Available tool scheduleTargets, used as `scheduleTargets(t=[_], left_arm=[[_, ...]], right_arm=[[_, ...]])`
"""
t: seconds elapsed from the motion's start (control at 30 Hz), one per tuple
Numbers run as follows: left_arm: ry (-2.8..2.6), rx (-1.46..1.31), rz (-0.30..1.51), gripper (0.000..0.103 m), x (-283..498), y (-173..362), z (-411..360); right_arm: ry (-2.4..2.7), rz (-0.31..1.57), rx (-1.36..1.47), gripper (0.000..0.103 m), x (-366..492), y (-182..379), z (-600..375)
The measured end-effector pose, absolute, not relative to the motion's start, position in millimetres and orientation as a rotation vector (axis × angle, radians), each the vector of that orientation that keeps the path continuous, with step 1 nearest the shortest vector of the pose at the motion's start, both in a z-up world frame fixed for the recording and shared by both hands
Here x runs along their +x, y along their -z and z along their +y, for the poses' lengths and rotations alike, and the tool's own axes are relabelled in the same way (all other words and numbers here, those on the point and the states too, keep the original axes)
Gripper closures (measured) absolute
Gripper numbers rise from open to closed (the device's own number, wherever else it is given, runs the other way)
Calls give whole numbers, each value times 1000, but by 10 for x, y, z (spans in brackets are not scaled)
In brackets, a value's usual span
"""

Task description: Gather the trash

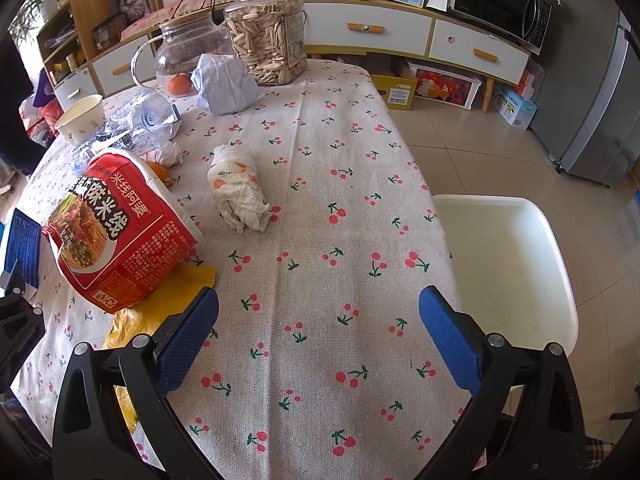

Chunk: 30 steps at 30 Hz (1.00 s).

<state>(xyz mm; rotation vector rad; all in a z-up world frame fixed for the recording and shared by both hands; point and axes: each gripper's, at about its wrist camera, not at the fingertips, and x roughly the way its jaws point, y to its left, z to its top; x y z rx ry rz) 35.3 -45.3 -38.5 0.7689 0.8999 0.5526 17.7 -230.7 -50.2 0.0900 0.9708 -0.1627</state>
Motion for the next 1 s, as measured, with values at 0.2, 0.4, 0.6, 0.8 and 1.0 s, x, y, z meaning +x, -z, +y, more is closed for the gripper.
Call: scheduleTargets(t=[0.2, 0.4, 0.6, 0.8, 1.0], left_arm=[[-544, 761, 906, 8, 351, 393, -469], [-539, 761, 904, 8, 348, 391, -486], [-537, 755, 903, 8, 335, 388, -481], [-531, 748, 906, 8, 338, 381, -471], [-523, 741, 918, 8, 342, 394, -436]], right_arm=[[162, 971, 91, 7, 177, 498, -2308], [163, 970, 94, 7, 179, 490, -2316], [158, 963, 104, 7, 178, 456, -2321], [153, 959, 111, 7, 182, 437, -2319], [137, 968, 126, 7, 188, 440, -2317]])
